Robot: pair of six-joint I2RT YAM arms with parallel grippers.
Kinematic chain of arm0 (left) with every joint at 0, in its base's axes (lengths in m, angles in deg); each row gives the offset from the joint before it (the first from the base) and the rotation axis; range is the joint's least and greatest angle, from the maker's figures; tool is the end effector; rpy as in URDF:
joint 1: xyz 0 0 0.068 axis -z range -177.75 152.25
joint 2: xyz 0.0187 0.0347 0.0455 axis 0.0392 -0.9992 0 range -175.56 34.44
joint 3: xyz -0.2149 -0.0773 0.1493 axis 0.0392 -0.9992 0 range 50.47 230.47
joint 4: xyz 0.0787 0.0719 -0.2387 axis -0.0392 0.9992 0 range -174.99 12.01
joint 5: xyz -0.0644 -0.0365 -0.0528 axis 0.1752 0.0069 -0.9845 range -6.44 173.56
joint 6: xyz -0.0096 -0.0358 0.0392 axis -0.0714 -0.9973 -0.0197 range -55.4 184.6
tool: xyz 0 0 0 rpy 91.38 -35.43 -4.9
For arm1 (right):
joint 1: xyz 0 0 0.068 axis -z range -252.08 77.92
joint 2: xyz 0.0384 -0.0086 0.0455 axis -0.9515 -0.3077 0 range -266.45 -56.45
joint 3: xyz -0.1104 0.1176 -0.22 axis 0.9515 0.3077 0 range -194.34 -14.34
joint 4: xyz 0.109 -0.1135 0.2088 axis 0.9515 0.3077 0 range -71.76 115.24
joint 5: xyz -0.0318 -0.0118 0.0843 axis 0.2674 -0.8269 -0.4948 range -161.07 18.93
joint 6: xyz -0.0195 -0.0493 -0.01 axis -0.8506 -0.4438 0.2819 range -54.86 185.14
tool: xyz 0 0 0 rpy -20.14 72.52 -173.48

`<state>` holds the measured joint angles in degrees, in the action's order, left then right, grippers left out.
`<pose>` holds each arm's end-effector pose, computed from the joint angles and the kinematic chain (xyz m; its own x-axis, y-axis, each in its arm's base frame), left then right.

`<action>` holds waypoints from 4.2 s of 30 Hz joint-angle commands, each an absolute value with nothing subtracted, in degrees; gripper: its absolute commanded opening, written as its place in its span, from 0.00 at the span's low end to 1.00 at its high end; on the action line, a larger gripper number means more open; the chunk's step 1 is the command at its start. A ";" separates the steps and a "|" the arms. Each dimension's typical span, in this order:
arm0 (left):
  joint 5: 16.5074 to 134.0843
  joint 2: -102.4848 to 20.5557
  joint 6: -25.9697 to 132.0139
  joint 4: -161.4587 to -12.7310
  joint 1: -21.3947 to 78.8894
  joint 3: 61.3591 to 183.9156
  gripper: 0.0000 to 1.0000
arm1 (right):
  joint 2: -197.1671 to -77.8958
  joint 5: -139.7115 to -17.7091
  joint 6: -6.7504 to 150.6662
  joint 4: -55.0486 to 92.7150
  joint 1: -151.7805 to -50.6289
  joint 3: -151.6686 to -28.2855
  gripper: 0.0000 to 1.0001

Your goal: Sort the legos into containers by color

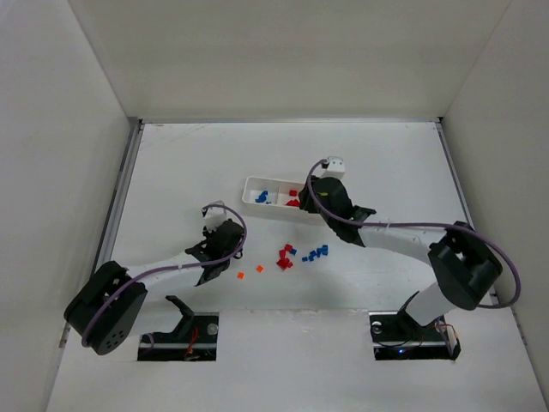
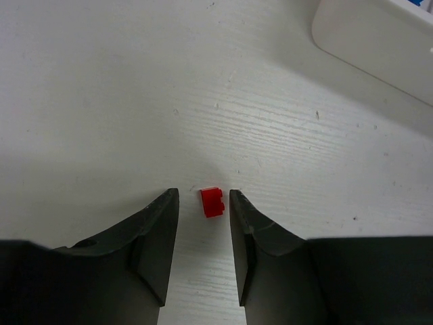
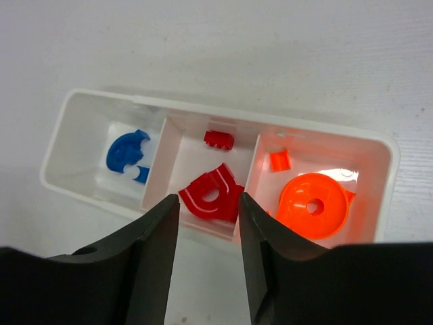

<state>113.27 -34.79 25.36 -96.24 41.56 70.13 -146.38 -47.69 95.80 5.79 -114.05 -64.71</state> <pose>0.1761 -0.1215 0.1476 -0.5293 -0.2766 -0.8020 -0.1104 0.9598 -0.2582 0.2636 0.2179 0.2190 -0.4705 0.2062 -0.8579 -0.1293 0.9457 0.2982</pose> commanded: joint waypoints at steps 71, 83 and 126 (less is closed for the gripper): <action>102.54 -41.69 26.81 -110.13 42.11 89.77 0.42 | -150.49 -41.63 104.69 1.36 -148.15 -51.96 0.51; 104.65 -26.65 26.98 -105.30 42.98 74.55 0.36 | -145.94 -39.25 103.56 0.75 -145.43 -51.53 0.22; 119.51 -50.98 26.72 -109.95 69.26 81.32 0.36 | -138.28 -48.92 96.96 -1.80 -122.39 -53.46 0.48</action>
